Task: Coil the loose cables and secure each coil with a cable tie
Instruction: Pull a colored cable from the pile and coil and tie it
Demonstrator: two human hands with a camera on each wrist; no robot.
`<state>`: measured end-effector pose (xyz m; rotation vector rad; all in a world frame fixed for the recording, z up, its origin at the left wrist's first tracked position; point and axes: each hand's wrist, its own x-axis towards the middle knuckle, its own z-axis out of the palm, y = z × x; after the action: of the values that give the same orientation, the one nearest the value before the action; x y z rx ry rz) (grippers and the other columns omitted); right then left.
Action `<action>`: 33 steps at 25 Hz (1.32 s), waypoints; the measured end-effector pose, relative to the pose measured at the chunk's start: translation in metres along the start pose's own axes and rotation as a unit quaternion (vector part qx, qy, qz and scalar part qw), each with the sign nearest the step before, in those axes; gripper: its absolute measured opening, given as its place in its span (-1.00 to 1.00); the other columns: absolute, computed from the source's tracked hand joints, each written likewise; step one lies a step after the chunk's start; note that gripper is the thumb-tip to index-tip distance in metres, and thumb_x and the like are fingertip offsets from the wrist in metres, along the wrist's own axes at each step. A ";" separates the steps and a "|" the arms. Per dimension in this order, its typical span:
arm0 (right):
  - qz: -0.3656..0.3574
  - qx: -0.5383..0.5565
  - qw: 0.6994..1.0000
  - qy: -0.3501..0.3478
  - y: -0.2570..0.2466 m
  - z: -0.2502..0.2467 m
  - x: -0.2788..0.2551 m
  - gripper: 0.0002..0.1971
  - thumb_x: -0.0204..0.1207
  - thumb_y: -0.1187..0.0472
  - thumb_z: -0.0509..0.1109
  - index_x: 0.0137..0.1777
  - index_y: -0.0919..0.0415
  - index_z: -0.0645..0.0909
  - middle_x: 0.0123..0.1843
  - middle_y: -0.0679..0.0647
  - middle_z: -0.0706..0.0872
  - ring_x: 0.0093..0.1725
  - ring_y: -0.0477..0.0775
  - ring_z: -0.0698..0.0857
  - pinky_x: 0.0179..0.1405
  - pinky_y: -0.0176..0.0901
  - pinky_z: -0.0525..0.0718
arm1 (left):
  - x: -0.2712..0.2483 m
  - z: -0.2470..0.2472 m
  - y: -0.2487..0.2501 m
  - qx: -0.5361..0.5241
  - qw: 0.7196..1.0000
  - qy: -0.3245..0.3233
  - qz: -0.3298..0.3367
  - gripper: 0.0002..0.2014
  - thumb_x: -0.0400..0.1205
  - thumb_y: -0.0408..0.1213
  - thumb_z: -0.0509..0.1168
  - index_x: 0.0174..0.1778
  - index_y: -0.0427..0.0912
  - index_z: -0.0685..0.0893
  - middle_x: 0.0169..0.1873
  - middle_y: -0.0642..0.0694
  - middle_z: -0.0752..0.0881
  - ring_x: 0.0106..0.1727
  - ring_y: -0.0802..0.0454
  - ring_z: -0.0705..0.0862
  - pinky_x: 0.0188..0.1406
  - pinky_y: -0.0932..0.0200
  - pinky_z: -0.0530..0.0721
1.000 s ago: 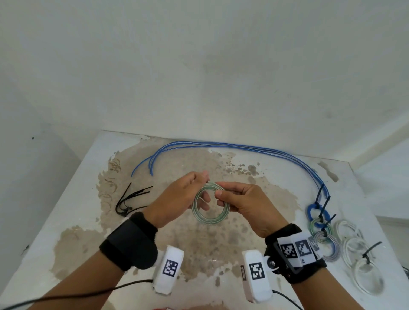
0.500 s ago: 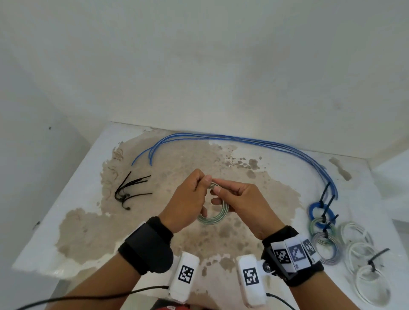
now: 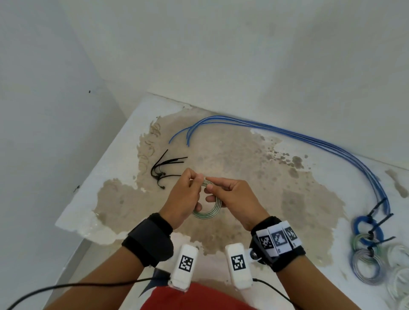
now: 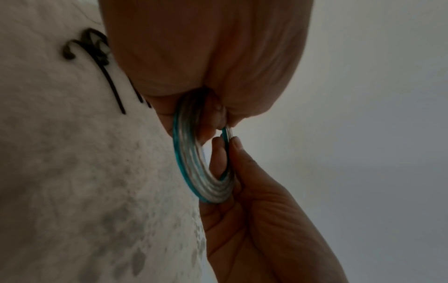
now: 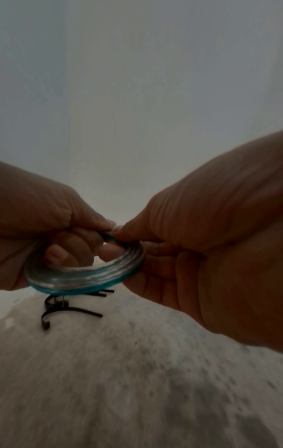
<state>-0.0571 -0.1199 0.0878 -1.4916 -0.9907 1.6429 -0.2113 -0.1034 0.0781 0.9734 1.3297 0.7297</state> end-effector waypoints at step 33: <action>-0.119 -0.067 0.987 0.091 0.003 -0.039 -0.055 -0.75 0.61 -0.01 0.37 0.14 0.03 0.81 -0.18 0.08 0.83 -0.13 0.02 0.79 -0.09 -0.26 0.67 | 0.058 0.032 0.003 -0.017 0.998 -0.011 -0.052 -0.72 0.82 -0.12 0.13 -0.19 -0.13 0.39 -0.45 0.00 0.40 -0.54 0.10 0.37 -0.51 0.10 0.47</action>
<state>-0.0127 -0.1665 0.1084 -1.5153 -1.1452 1.2712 -0.1718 -0.0553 0.0540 0.8754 1.3347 0.6581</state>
